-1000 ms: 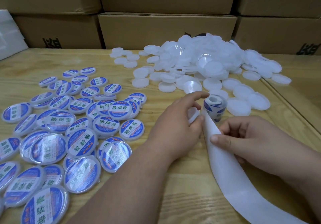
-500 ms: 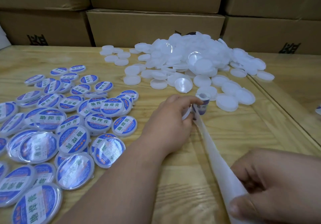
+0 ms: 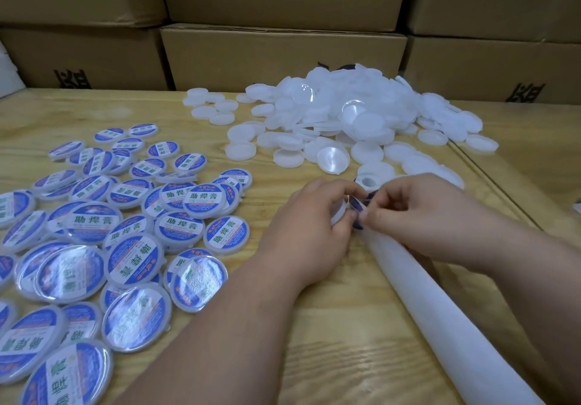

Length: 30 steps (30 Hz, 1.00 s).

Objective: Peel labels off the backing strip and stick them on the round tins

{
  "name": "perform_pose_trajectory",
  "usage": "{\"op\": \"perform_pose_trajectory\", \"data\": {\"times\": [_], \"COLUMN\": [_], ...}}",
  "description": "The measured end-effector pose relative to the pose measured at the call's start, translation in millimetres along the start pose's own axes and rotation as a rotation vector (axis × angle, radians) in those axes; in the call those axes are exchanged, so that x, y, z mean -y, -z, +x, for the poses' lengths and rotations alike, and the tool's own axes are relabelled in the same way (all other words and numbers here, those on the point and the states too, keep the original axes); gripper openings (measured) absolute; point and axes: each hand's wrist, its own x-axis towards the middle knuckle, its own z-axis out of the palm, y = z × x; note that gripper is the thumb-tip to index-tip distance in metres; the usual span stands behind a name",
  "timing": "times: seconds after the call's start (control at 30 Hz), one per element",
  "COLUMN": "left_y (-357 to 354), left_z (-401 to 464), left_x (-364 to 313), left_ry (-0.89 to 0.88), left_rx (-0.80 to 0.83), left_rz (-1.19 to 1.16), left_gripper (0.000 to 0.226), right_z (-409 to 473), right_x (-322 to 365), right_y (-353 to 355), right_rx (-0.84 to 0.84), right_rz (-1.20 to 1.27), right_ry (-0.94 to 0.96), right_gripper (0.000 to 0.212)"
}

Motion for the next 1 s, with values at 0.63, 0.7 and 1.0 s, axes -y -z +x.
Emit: {"op": "perform_pose_trajectory", "data": {"times": [0.63, 0.7, 1.0], "left_y": [11, 11, 10], "left_z": [-2, -2, -1], "left_x": [-12, -11, -10], "left_ry": [0.083, 0.081, 0.112], "left_rx": [0.051, 0.059, 0.026], "left_rz": [-0.338, -0.337, -0.288], "left_gripper": [0.013, 0.012, 0.018], "right_z": [4, 4, 6], "right_x": [-38, -38, -38], "right_y": [-33, -33, -31], "right_rx": [-0.005, 0.005, 0.019], "right_rz": [0.379, 0.378, 0.431], "right_ry": [0.236, 0.232, 0.212], "right_gripper": [0.024, 0.024, 0.008]}}
